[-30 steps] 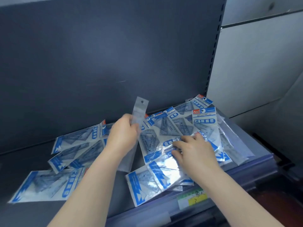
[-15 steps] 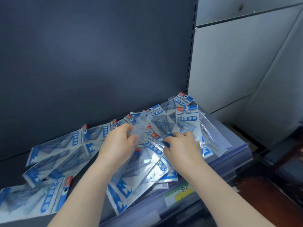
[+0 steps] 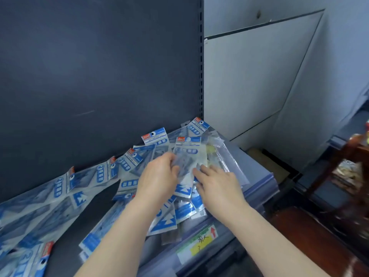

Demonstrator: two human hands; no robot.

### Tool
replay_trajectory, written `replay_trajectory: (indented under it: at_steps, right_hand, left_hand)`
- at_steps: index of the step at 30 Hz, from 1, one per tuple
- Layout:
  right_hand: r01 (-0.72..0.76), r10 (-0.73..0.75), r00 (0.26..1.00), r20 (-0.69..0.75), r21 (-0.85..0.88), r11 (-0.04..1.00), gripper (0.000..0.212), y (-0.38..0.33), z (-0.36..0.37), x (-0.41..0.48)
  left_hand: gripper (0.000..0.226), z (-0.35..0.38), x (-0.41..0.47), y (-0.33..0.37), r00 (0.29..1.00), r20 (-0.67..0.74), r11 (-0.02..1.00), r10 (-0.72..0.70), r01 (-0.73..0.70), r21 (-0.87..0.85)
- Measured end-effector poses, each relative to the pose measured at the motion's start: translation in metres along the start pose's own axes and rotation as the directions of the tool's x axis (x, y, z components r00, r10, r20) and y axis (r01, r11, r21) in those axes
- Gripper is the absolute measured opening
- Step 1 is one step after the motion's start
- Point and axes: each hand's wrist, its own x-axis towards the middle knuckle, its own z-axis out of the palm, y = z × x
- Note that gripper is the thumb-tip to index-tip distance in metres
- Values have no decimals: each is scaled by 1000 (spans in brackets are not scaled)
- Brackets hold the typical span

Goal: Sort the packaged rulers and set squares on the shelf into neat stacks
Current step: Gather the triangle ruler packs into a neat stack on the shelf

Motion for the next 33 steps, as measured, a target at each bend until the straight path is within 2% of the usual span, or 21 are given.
replay_trajectory:
  at_steps: [2, 3, 5, 7, 9, 11, 15, 18, 21, 24, 27, 29, 31, 33]
  right_hand:
    - [72, -71, 997, -15, 57, 996, 35, -4, -2, 3]
    - [36, -36, 999, 1, 113, 993, 34, 0, -9, 5]
    - [-147, 161, 985, -65, 188, 971, 35, 19, -23, 10]
    - [-298, 307, 943, -131, 86, 951, 35, 42, -31, 17]
    - [-410, 411, 912, -3, -22, 912, 57, 52, -33, 23]
    - [-471, 469, 878, 96, -10, 882, 67, 57, -28, 29]
    - [-489, 486, 871, 76, 16, 872, 39, 77, -29, 32]
    - [-542, 536, 839, 96, 51, 839, 28, 93, -35, 32]
    - [-525, 529, 848, 33, 191, 830, 28, 99, -34, 31]
    - [-455, 509, 857, -79, 348, 820, 51, 92, -39, 31]
    - [-349, 462, 875, -145, 472, 809, 35, 80, -50, 36]
    - [-318, 437, 897, -72, 581, 749, 30, 65, -54, 38]
    - [-279, 346, 938, 33, 666, 691, 25, 43, -53, 39]
    - [-247, 227, 966, 121, 680, 690, 24, 17, -47, 39]
  left_hand:
    - [17, 0, 3, -5, 999, 20, 999, -28, 27, 47]
    - [17, -1, 3, -8, 998, 39, 997, -41, 38, 72]
    - [19, -2, 3, -13, 996, 66, 995, -56, 51, 87]
    - [19, 0, 4, -13, 996, 60, 994, -65, 60, 88]
    - [16, 2, 5, -5, 996, 61, 995, -59, 54, 82]
    - [15, 5, 8, 5, 996, 76, 997, -40, 35, 66]
    - [13, 10, 16, 22, 994, 107, 999, -26, 21, 46]
    - [14, 16, 21, 33, 994, 106, 1000, 6, -9, 28]
    - [15, 20, 22, 44, 996, 87, 999, 5, -2, -32]
    - [14, 21, 25, 47, 999, 36, 993, -25, 29, -114]
    - [16, 16, 29, 42, 996, -2, 970, -92, 89, -227]
    - [16, 13, 32, 35, 982, 16, 899, -190, 180, -399]
    - [15, 6, 29, 25, 951, 85, 770, -296, 290, -568]
    - [13, -2, 21, 13, 925, 167, 630, -342, 357, -690]
